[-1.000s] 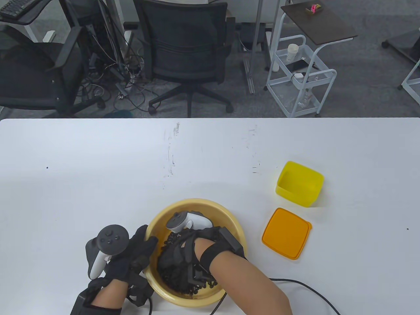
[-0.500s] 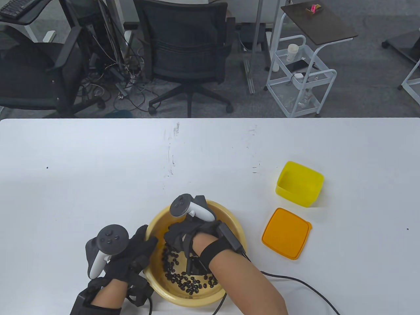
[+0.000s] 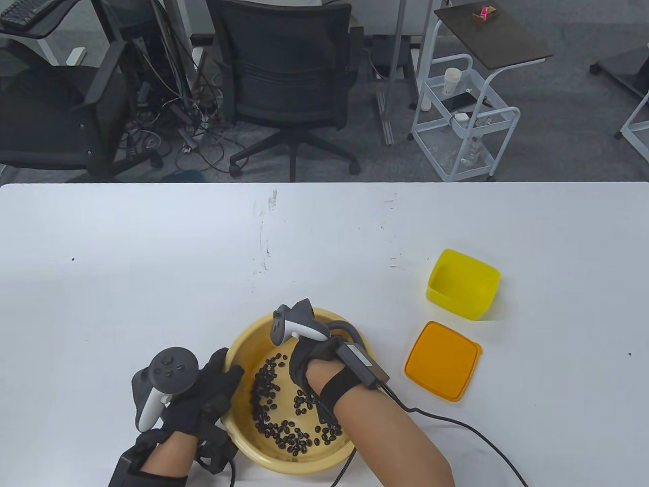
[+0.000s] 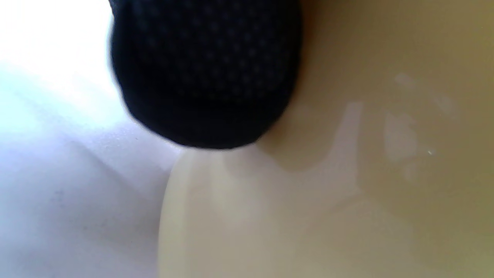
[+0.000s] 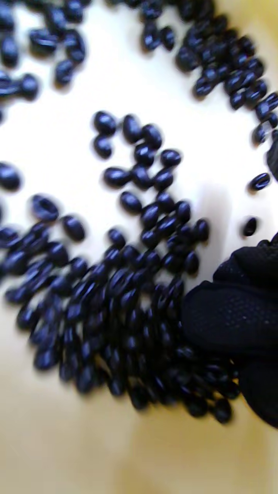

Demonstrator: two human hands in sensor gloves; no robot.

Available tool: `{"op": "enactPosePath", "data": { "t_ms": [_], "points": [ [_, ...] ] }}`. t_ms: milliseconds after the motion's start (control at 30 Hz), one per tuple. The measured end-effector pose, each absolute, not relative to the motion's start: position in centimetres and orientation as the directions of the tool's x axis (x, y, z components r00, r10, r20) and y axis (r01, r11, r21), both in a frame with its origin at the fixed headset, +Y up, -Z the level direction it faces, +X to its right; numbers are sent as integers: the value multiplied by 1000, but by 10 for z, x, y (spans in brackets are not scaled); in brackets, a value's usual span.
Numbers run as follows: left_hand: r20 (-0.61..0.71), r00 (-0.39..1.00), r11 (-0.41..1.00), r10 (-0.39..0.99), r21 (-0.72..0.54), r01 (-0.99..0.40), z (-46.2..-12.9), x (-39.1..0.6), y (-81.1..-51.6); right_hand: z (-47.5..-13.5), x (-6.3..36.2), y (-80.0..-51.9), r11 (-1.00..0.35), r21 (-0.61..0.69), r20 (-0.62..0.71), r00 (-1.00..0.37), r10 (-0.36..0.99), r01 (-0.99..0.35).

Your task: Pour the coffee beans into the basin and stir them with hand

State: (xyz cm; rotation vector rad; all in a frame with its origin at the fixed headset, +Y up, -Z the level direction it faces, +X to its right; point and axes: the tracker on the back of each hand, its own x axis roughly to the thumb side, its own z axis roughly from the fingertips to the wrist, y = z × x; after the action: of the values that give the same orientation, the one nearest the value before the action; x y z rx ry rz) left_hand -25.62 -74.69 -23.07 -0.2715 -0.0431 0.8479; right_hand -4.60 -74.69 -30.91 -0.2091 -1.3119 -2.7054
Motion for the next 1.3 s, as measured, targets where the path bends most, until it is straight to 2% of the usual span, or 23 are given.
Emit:
{"op": "enactPosePath", "data": {
  "t_ms": [200, 367, 500, 600, 667, 800, 900, 1033, 1100, 1300],
  "points": [
    [-73, 658, 625, 749, -252, -739, -231, -256, -747, -294, -42, -758, -426, 887, 161, -984, -76, 178],
    [-73, 663, 629, 745, -251, -736, -231, -256, -747, -277, -53, -776, -205, 975, 110, -990, 87, 90],
    [-74, 663, 629, 745, -251, -736, -231, -256, -747, -274, -63, -778, -205, 970, 162, -978, 135, 133],
    [-74, 663, 630, 745, -251, -735, -231, -256, -747, -273, -64, -777, -189, 975, 149, -973, 175, 115],
    [-74, 663, 630, 745, -251, -735, -231, -256, -747, -273, -67, -777, -148, 986, 113, -957, 266, 75],
    [-74, 663, 629, 745, -253, -735, -231, -256, -747, -270, -80, -782, -13, 995, -76, -860, 504, -96],
    [-72, 660, 626, 748, -254, -737, -231, -256, -747, -274, -88, -783, 16, 989, -124, -789, 601, -144],
    [-71, 657, 623, 751, -257, -739, -231, -256, -747, -286, -88, -777, -46, 973, -150, -768, 623, -227],
    [-70, 657, 623, 751, -258, -739, -231, -256, -747, -293, -85, -772, -151, 952, -116, -767, 631, -268],
    [-70, 655, 620, 753, -260, -740, -231, -256, -747, -307, -75, -762, -429, 877, 56, -841, 538, -216]
  ]
}}
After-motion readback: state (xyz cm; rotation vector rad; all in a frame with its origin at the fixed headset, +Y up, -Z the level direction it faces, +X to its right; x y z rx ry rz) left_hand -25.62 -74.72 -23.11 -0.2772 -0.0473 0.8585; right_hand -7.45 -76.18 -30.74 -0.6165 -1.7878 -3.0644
